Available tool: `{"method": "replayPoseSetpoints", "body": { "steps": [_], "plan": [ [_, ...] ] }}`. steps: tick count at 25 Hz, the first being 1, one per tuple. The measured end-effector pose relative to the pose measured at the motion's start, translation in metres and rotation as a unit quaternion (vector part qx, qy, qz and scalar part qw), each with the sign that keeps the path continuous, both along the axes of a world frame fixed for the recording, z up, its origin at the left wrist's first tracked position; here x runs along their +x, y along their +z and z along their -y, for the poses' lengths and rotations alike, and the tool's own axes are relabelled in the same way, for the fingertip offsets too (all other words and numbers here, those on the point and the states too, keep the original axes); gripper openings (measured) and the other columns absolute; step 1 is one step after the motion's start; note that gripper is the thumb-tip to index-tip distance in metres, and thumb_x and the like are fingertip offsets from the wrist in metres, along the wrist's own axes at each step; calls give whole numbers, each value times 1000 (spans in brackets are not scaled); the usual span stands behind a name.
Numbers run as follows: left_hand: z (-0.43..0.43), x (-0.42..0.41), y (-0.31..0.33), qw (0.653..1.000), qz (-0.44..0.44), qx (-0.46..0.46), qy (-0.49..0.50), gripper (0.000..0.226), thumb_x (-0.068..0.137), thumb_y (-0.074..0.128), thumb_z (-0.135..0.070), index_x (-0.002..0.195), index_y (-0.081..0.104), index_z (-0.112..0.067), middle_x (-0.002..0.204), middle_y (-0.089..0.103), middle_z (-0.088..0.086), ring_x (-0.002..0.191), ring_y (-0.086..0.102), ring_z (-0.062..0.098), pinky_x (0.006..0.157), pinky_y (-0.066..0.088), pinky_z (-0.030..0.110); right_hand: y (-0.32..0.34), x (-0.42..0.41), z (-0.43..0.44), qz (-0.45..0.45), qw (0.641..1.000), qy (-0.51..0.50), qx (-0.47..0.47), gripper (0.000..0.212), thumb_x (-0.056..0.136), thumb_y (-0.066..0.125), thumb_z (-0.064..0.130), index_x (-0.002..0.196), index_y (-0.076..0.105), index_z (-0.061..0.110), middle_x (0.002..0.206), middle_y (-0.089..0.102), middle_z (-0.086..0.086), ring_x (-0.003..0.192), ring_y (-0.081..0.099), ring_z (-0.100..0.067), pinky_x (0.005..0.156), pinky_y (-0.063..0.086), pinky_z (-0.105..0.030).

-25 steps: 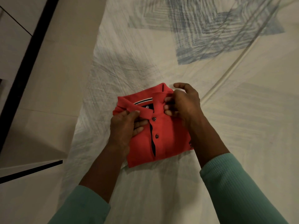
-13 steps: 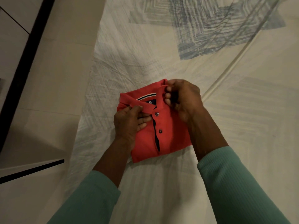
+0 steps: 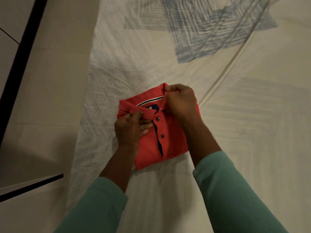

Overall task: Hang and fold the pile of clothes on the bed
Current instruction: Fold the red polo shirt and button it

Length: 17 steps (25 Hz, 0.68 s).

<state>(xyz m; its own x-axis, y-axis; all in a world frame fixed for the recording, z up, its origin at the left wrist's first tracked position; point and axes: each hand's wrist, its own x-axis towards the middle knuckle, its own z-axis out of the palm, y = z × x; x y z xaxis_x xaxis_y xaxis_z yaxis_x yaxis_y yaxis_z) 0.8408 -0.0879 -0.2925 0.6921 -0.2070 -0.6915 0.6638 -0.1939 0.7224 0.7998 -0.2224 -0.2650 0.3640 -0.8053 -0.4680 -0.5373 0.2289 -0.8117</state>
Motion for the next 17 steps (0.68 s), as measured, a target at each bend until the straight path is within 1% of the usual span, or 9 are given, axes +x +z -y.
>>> {"method": "replayPoseSetpoints", "body": {
  "steps": [2,3,6,7,9,11,12,15,17],
  "plan": [
    [-2,-1,-1,1000,1,-1,-1,19,99,61,-16,85,73,-16,70,77,5,63,76,15,56,57,24,3,-22,-4,110,965,-124,203,28,92,52,-2,100,75,12,90,72,-5,84,66,-25,68,60,-35],
    [-2,0,-2,1000,-1,-2,-4,18,99,61,-17,85,73,-15,70,76,6,63,76,16,56,57,25,3,-33,-7,101,963,-120,219,24,94,55,0,97,75,13,89,73,-6,84,67,-24,67,59,-33],
    [-4,4,-2,998,33,13,-58,21,98,70,-27,80,72,-15,65,74,3,55,72,14,52,54,25,-6,-50,-18,-102,992,25,-64,6,89,68,23,87,74,23,85,74,3,79,71,-17,73,58,-32],
    [-7,6,-2,992,75,48,-95,28,94,74,-37,75,71,-16,62,73,1,53,70,15,52,53,26,-6,-53,-19,-156,978,30,-137,14,87,67,33,97,73,26,98,73,3,92,70,-18,84,57,-37],
    [-22,4,-5,956,202,175,-118,41,87,75,-57,73,70,-19,67,71,-3,63,67,16,62,49,29,-8,-57,-8,-224,962,-5,-156,47,91,61,53,130,62,27,133,60,-6,126,55,-28,108,44,-51],
    [-45,-1,-5,920,272,276,-60,37,84,75,-61,93,70,-25,90,72,-6,84,65,15,76,44,29,-14,-63,1,-229,969,-22,-86,74,90,59,69,143,50,18,144,51,-11,135,48,-32,113,40,-52],
    [-54,-3,-7,925,256,277,-39,43,82,77,-60,105,70,-24,101,72,-4,94,66,16,82,46,30,-18,-67,4,-202,978,-21,-38,78,86,63,72,139,53,16,139,57,-11,128,55,-30,110,46,-49],
    [-61,-4,-15,969,119,196,-88,63,66,83,-64,110,75,-19,104,77,-1,99,73,20,93,58,39,-22,-73,11,-69,982,-81,158,67,86,76,59,132,64,11,124,72,-11,107,70,-27,96,57,-44],
    [-58,2,-11,981,32,146,-127,55,67,85,-54,108,78,-17,102,79,2,92,75,21,89,62,40,-10,-79,10,-28,968,-45,245,71,83,77,62,135,65,15,126,74,-12,110,72,-29,97,56,-49]
  ]
}}
